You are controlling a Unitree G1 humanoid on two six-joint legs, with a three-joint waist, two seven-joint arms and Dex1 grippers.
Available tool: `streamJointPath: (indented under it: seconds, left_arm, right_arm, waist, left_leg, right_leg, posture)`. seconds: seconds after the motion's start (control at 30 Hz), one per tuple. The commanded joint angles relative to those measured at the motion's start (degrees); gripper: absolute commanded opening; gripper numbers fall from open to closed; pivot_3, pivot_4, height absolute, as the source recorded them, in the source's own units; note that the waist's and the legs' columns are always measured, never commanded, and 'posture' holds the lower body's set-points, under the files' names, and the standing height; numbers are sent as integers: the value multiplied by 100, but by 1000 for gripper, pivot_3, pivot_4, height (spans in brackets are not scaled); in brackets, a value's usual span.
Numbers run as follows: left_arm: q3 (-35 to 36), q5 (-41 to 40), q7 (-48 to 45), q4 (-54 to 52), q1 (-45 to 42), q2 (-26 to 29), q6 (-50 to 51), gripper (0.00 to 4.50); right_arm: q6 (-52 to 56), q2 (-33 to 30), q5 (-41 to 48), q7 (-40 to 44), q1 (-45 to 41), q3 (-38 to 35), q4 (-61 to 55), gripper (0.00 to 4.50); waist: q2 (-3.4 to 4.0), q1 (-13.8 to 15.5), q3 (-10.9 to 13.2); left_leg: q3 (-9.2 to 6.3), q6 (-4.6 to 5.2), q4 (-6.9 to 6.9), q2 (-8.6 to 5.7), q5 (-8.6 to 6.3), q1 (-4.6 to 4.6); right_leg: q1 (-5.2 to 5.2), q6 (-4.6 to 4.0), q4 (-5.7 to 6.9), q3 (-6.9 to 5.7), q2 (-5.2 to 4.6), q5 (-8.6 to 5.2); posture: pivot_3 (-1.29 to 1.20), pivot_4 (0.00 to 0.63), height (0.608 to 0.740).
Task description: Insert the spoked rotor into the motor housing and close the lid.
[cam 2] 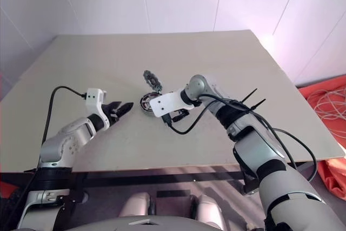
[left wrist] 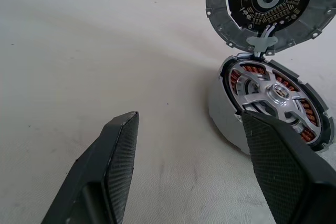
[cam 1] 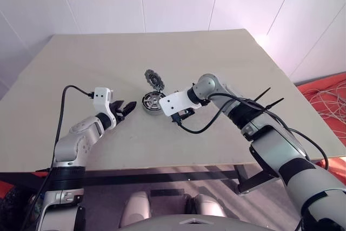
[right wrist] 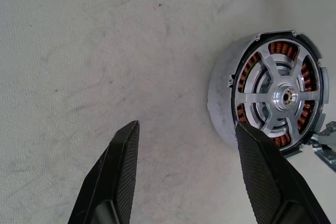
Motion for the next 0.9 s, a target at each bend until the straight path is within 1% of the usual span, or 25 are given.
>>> streamJointPath:
  seconds: [0.03, 0.23, 0.43, 0.63, 0.87, 0.9]
  left_arm:
    - [104, -53, 37, -265, 3, -16, -52, 3314]
    - [96, -71, 89, -348, 65, -72, -30, 3314]
    - [118, -70, 107, -364, 82, -82, -39, 3314]
    - [137, -81, 132, -383, 107, -79, -41, 3314]
    - [128, -81, 146, -365, 98, -98, -67, 3314]
    - [127, -81, 150, -366, 93, -104, -67, 3314]
  right_arm:
    - [-251, 144, -94, -167, -399, -103, 385, 3278]
    - [-503, 485, -294, -499, -844, -133, 1339, 3278]
    - [-626, 738, -448, -509, -850, -58, 1867, 3278]
    - [-793, 792, -535, -414, -805, -65, 1908, 3278]
    - [-818, 845, -686, -538, -852, -34, 2080, 3278]
    - [-836, 838, -718, -555, -869, -20, 2102, 3087]
  waist:
    - [0, 0, 0]
    - [0, 0, 0]
    - [1, -7, 1]
    - [2, -5, 1]
    - [2, -15, 1]
    - [2, -16, 1]
  left_leg:
    - [0, 0, 0, 0, 0, -1]
    - [0, 1, 0, 0, -1, -7]
    - [1, 1, -1, 2, -2, -5]
    - [1, 0, -1, 2, -1, -5]
    - [3, -2, -1, 2, 0, 3]
    - [3, -3, -1, 3, 1, 4]
  right_leg:
    - [-1, 0, 0, 0, 0, 0]
    - [-7, -1, -1, 0, 0, 0]
    - [-7, -4, 1, 0, 0, -2]
    - [-9, -4, 4, 1, 0, -1]
    - [-5, -5, 12, 2, 0, -2]
    - [-5, -6, 13, 2, 0, -2]
  posture:
    - [0, 0, 740]
    - [0, 0, 740]
    - [0, 0, 740]
    - [0, 0, 740]
    - [0, 0, 740]
    - [0, 0, 740]
